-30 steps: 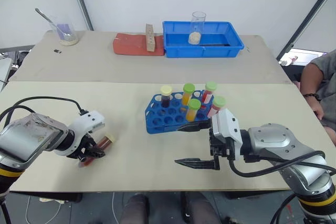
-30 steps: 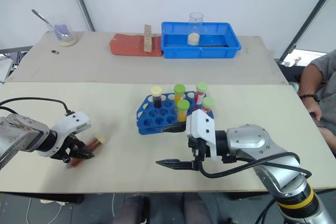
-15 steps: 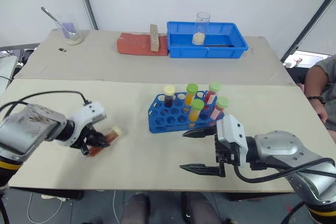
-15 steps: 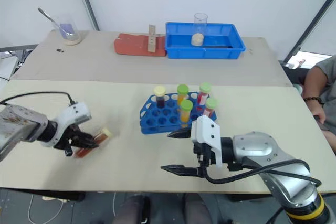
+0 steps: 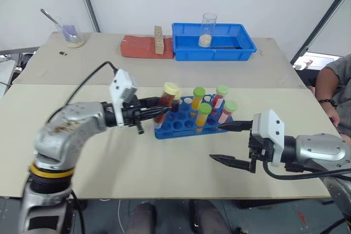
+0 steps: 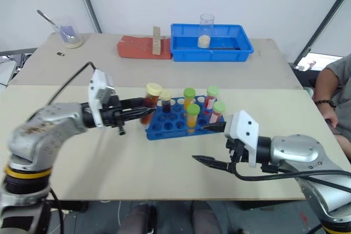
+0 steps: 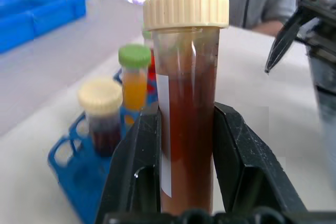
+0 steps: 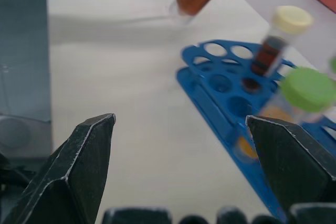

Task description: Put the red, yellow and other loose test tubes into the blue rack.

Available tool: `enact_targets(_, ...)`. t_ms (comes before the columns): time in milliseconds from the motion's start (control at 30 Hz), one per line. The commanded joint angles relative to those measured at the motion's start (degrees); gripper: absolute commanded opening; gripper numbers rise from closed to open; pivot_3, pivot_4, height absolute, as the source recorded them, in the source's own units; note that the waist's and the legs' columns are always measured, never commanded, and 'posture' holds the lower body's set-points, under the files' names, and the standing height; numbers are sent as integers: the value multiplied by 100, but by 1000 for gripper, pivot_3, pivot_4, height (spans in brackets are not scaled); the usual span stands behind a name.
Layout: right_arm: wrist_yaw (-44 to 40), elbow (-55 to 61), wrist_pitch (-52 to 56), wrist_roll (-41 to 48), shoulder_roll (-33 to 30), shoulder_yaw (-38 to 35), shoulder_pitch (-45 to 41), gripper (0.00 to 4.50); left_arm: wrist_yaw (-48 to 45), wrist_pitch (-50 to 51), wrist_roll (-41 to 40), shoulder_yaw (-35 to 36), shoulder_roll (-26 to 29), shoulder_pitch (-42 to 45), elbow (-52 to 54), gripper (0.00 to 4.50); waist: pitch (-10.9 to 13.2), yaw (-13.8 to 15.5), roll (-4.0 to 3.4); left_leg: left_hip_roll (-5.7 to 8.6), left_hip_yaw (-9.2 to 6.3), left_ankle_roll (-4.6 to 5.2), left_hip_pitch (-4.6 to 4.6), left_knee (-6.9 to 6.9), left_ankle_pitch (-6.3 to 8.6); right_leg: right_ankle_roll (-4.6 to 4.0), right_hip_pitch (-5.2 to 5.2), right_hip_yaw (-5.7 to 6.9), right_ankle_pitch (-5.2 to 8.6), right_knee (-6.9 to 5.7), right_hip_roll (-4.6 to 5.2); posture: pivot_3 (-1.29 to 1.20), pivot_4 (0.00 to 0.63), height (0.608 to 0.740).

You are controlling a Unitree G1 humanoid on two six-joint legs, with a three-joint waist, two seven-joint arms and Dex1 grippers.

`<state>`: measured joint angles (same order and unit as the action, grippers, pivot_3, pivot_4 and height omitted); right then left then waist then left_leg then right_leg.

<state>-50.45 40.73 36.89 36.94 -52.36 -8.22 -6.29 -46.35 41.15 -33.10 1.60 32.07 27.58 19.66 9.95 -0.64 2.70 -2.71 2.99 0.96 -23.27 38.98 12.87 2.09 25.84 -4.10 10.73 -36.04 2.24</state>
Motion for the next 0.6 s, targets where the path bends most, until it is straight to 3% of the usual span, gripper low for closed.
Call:
enact_targets(33, 87, 174, 258, 239, -156, -337, 26, 4444, 253, -970, 567, -234, -365, -113, -341, 867, 0, -9, 1, 0, -1, 0, 3, -1, 0, 0, -3, 0, 0, 0, -1, 0, 150, 740)
enact_targets(333, 504, 387, 815, 417, -282, -659, 297, 4444, 341, -2070, 1144, -838, -1333, -184, -1225, 867, -1, 3, 0, 3, -3, 0, -5, 1, 0, 12, -7, -1, -7, 11, 2, 0, 150, 740)
enact_targets(600, 600, 540, 800, 446, -283, -810, 584, 4444, 222, -2460, 1416, -932, -1438, -173, -1624, 867, -1, -9, -1, 3, -5, 0, -1, 1, 0, 15, -12, -1, -8, 15, 2, 0, 150, 740)
